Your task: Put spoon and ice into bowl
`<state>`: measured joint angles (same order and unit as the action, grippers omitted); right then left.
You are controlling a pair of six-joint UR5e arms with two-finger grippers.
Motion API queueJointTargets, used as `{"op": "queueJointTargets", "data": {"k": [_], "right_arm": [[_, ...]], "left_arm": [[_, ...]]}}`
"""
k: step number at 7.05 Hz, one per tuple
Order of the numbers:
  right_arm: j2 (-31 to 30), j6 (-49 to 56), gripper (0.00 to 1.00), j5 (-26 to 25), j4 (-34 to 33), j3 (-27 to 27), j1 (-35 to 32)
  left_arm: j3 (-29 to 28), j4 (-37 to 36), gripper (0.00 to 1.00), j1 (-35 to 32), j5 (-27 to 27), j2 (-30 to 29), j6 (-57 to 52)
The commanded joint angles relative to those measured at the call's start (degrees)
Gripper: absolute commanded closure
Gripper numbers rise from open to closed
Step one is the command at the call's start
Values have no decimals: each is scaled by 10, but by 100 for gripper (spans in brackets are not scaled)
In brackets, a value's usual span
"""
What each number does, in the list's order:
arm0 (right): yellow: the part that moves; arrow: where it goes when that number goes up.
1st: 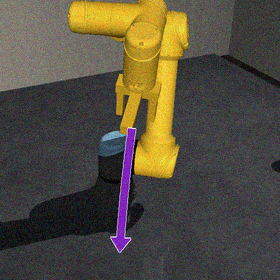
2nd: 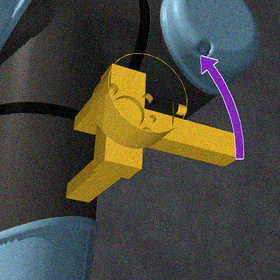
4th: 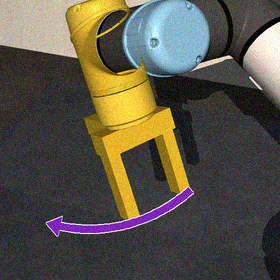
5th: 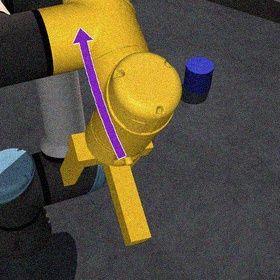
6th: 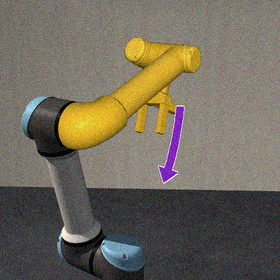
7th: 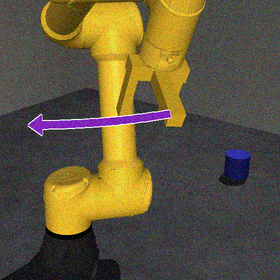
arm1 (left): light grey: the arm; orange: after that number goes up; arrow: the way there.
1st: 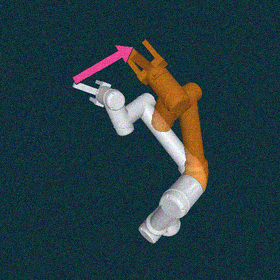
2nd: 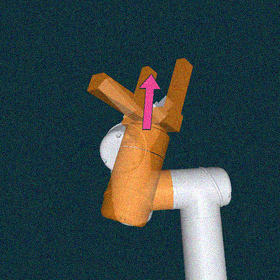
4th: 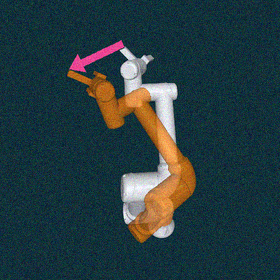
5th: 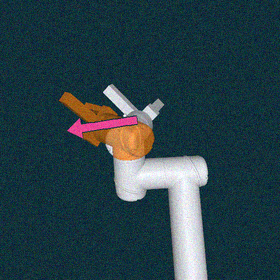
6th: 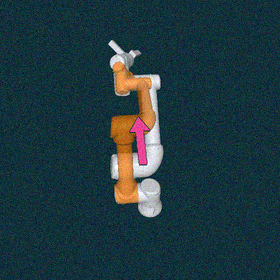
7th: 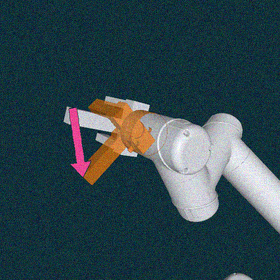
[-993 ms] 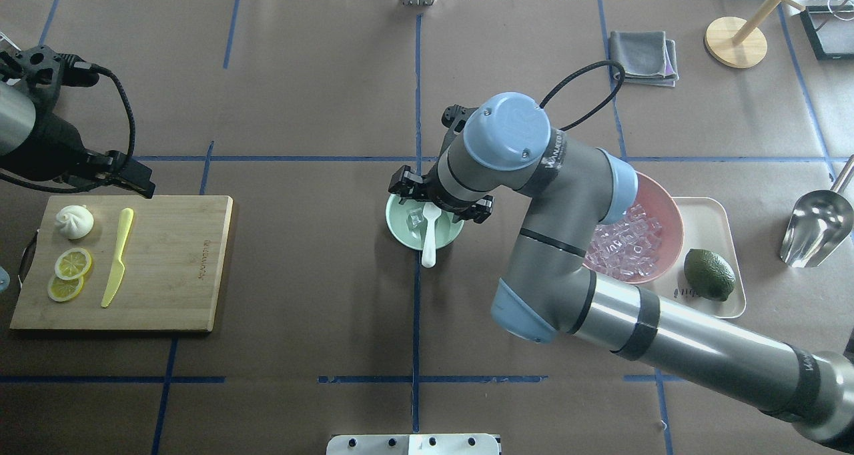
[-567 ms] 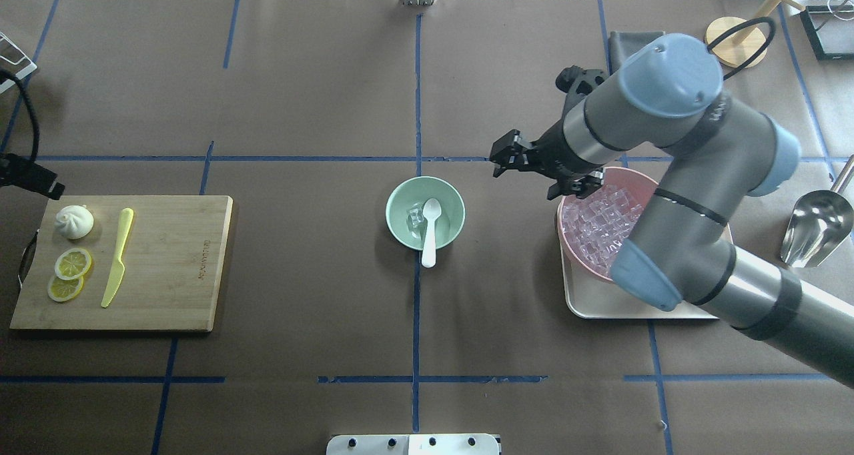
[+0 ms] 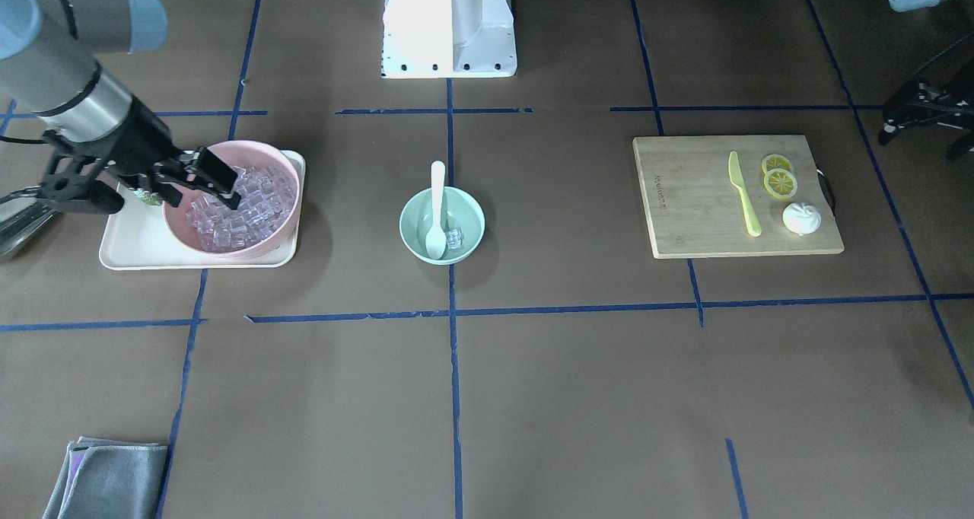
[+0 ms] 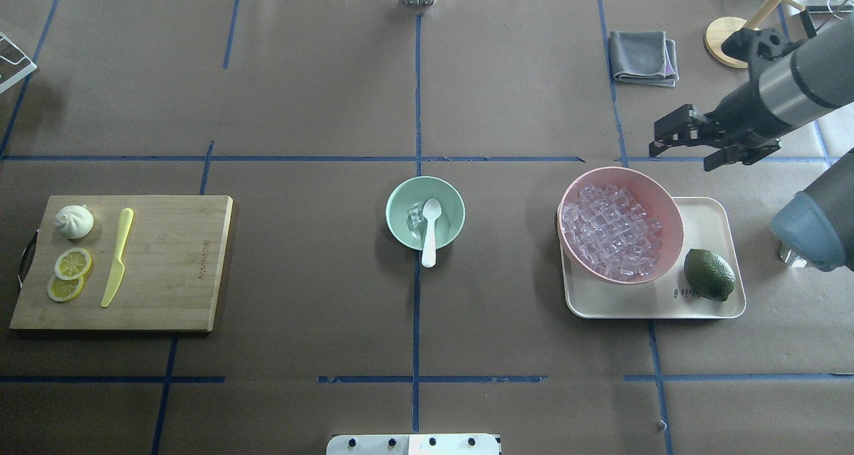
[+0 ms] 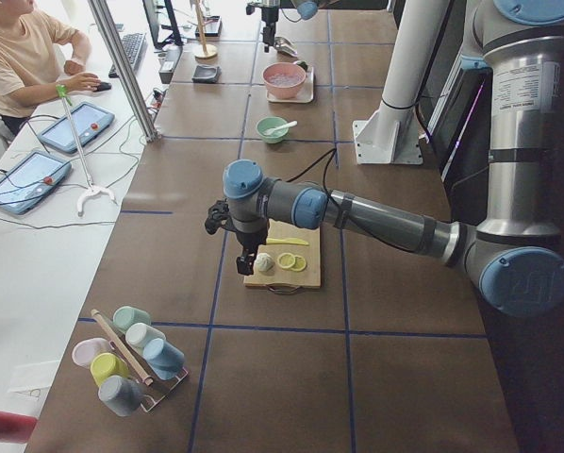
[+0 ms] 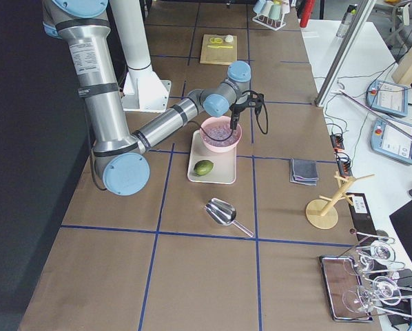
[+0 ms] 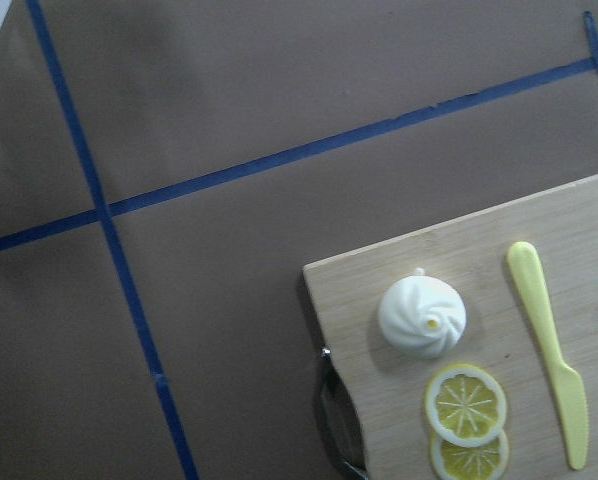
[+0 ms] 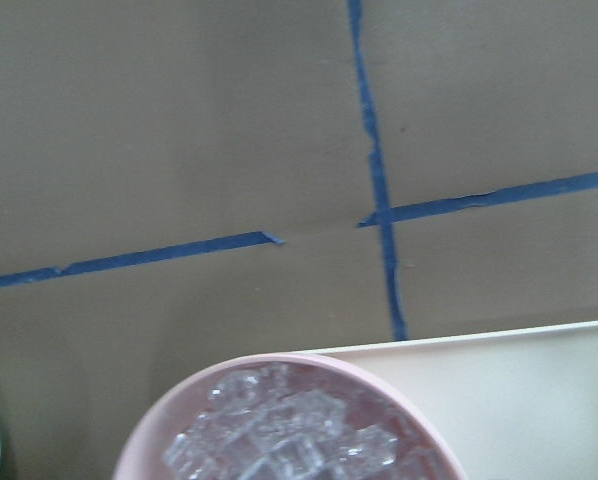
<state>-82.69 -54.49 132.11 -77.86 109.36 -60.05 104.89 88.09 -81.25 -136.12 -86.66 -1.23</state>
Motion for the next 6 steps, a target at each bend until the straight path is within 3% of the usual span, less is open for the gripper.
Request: {"op": "queueJointTargets", "data": {"k": [1, 4, 6], "right_arm": [[-94, 199, 1, 13, -8, -12, -72], [-128, 515, 1, 14, -171, -21, -203], [-158, 687, 1, 15, -218, -47, -282]], "left_arm": [[-50, -17, 0, -59, -12, -2, -56], [-62, -35, 0, -62, -8, 2, -51], [-60, -59, 0, -62, -11, -5, -50]]}}
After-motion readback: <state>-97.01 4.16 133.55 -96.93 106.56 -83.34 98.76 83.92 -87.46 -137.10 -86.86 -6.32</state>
